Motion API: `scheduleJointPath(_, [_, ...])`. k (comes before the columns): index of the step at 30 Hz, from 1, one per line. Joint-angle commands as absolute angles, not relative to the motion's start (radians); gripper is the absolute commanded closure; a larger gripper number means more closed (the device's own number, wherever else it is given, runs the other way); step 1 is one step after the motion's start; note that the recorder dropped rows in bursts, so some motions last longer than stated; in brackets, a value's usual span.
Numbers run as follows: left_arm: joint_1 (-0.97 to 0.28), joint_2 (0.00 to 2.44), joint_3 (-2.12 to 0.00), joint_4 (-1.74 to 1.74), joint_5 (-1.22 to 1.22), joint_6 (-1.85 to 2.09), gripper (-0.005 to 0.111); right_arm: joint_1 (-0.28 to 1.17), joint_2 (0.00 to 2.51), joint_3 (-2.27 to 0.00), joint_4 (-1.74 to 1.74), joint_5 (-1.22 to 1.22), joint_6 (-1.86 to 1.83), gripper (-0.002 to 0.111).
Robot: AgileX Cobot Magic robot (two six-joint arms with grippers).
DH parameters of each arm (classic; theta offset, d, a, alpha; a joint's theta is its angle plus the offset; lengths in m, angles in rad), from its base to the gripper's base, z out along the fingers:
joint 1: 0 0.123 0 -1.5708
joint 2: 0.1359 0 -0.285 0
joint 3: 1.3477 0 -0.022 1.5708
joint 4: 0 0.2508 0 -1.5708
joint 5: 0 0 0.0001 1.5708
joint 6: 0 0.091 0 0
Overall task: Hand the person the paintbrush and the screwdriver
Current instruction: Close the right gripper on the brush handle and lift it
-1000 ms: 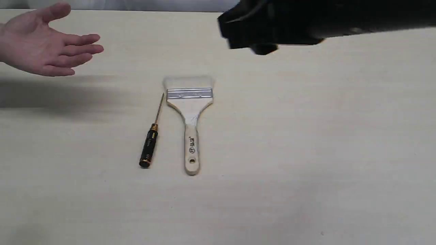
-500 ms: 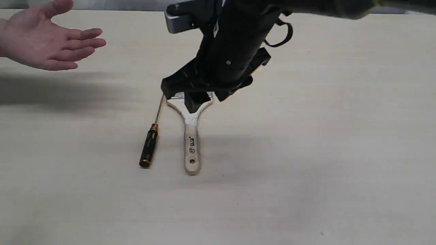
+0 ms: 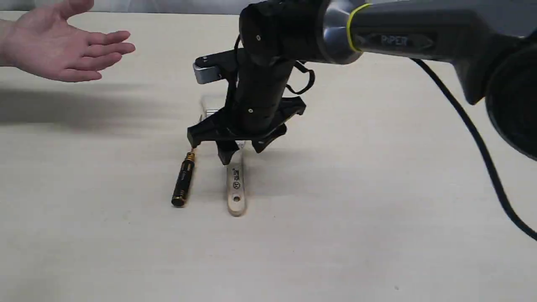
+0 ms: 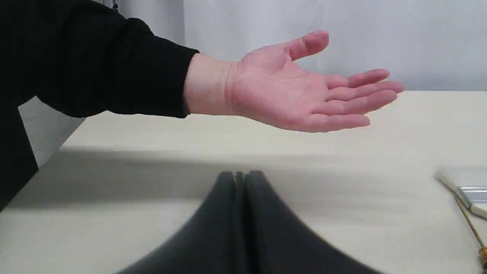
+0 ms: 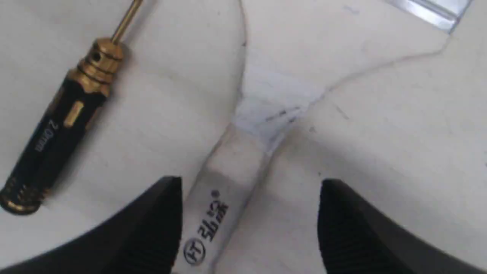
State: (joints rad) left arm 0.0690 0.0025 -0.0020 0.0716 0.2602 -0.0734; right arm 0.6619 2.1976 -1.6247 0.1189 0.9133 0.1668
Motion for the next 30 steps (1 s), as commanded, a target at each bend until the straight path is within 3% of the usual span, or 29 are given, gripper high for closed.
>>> scheduleJointPath(1, [0.063,0.0,0.0,0.068,0.252,-0.075,0.107,0.665,2.222,-1.658,0.122,0.896,0.173,0.052])
scheduleJointPath(11, [0.063,0.0,0.0,0.071,0.25,-0.075,0.107,0.665,2.3,-1.686,0.111,0.89,0.305,0.053])
scheduleJointPath(14, [0.063,0.0,0.0,0.071,0.25,-0.075,0.107,0.665,2.312,-1.686,0.102,0.89,0.308,0.063])
scheduleJointPath(21, [0.063,0.0,0.0,0.071,0.25,-0.075,0.107,0.665,2.312,-1.686,0.034,0.89,0.299,0.104])
scheduleJointPath(30, [0.063,0.0,0.0,0.071,0.25,-0.075,0.107,0.665,2.183,-1.686,0.1,0.884,0.186,0.104])
